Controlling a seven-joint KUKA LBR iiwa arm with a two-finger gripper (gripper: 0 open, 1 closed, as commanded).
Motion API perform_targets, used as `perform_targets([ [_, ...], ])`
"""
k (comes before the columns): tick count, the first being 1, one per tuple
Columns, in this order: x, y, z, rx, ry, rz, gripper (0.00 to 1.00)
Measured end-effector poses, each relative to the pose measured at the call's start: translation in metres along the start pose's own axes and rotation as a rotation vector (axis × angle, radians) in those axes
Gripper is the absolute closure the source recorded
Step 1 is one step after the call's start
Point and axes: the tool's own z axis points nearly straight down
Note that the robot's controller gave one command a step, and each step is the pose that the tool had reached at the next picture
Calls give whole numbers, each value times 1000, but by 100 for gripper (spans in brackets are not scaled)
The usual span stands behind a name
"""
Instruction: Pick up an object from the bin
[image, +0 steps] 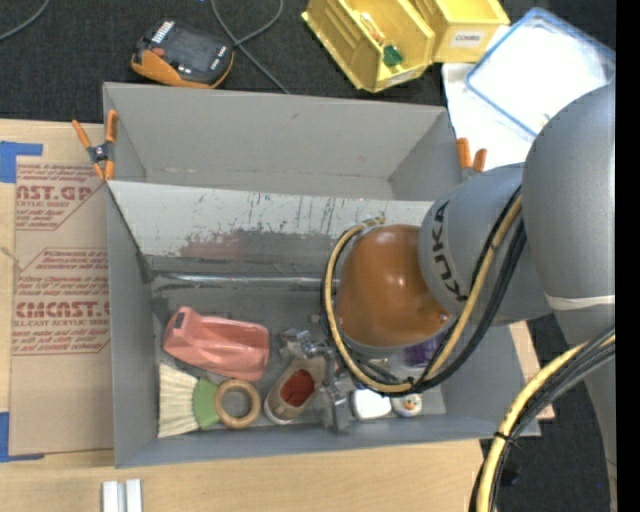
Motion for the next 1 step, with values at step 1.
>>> perform_targets([
  [1,-20,7,-18,-1,-2,224,100],
])
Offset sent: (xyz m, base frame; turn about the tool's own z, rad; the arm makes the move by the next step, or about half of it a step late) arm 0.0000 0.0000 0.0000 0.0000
